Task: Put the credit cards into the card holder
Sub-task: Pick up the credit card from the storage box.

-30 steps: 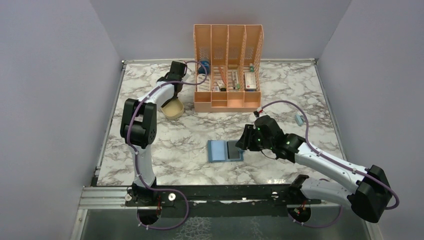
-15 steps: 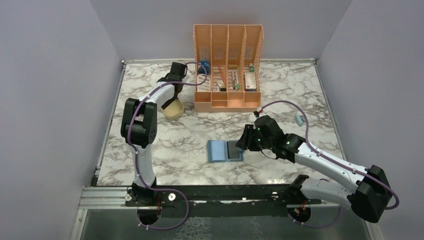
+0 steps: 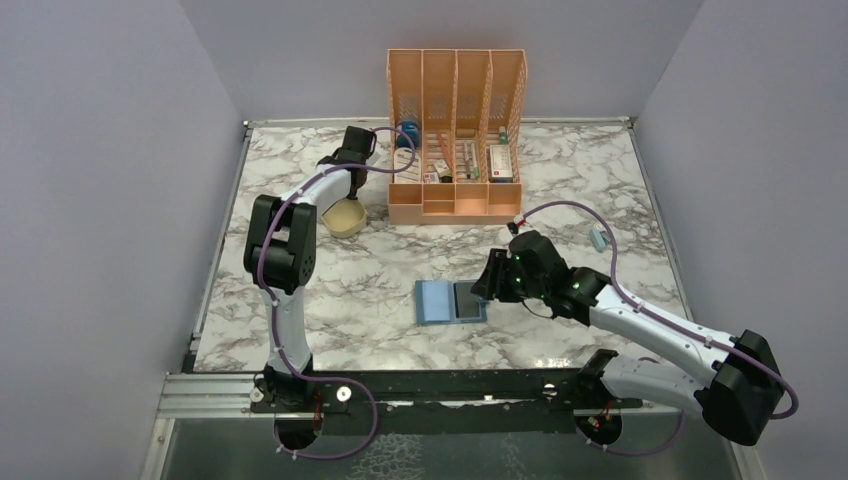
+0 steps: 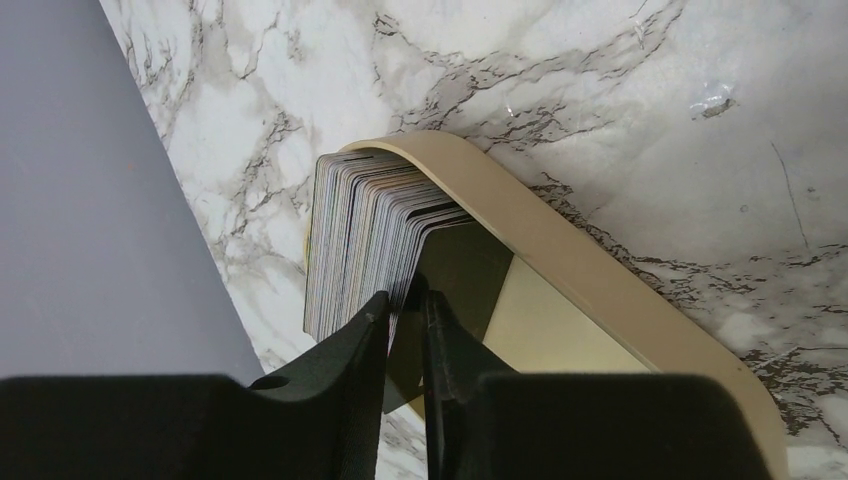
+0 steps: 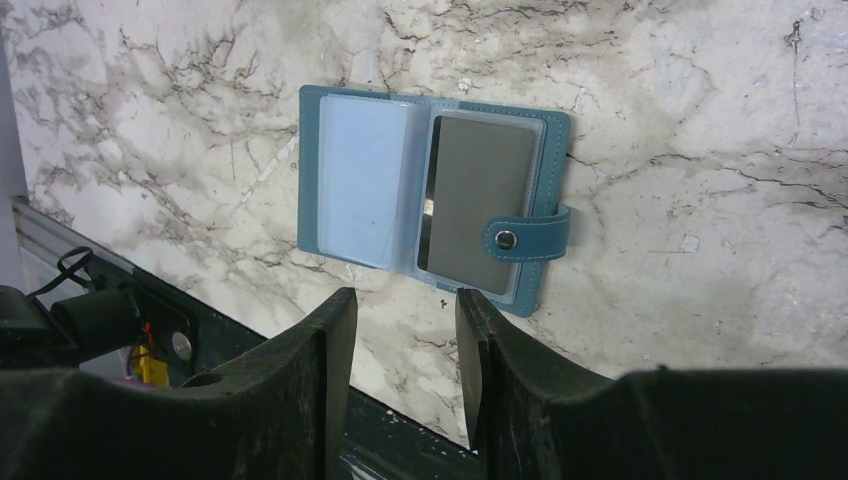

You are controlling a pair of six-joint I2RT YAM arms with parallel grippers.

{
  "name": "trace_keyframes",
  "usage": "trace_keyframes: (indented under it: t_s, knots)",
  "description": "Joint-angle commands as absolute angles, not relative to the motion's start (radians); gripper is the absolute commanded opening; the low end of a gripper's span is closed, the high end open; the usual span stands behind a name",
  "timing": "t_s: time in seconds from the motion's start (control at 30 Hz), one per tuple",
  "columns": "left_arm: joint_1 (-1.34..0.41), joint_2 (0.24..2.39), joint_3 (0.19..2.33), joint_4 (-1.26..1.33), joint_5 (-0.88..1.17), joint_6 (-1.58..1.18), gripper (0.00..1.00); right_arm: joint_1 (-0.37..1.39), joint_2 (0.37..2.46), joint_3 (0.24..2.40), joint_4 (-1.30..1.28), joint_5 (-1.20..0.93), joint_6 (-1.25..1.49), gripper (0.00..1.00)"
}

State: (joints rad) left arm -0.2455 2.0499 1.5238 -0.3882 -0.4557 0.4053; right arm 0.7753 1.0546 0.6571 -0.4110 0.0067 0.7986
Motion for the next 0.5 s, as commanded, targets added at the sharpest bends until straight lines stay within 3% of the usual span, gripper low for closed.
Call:
trace_keyframes:
  t_s: [0.0, 0.47]
  knots:
    - [-0.238, 2.077, 1.512, -0.404, -0.459, 0.402, 0.16, 0.775, 1.060, 0.679, -0.403, 0.025, 0.784, 0.41]
    - [-0.242, 2.047, 1.544, -0.435, -0.489, 0.403, 0.16, 0.775, 1.067, 0.676, -0.394, 0.014, 0.785, 0.41]
